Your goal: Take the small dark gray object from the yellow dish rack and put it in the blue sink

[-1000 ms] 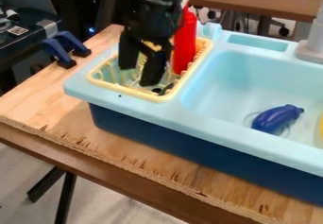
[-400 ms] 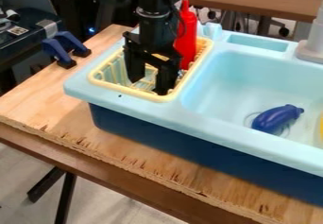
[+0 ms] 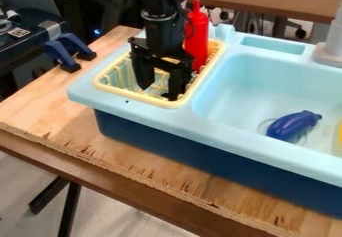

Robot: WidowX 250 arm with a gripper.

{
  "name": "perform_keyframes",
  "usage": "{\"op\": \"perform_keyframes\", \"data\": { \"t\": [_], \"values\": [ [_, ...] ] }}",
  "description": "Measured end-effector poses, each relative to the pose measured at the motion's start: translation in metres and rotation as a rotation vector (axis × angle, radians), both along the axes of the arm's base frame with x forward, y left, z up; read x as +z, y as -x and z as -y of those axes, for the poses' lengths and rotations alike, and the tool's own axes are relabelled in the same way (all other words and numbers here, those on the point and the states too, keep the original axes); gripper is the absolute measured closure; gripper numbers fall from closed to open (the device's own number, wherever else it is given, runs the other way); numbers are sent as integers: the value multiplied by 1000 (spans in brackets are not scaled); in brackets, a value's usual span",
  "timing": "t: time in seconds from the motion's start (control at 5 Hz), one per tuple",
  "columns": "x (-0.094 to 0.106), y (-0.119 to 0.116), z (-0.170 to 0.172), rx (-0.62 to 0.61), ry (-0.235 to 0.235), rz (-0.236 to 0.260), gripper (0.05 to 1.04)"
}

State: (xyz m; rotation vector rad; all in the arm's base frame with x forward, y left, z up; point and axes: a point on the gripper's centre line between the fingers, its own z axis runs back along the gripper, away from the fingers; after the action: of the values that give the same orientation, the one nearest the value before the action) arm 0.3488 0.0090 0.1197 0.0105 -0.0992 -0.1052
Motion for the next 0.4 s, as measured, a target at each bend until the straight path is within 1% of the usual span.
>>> {"op": "perform_keyframes", "data": {
  "t": [0.2,0.4],
  "values": [
    [-4,2,0,-3,8,-6,83],
    [-5,3,-1,-41,46,-5,82]
  ]
}}
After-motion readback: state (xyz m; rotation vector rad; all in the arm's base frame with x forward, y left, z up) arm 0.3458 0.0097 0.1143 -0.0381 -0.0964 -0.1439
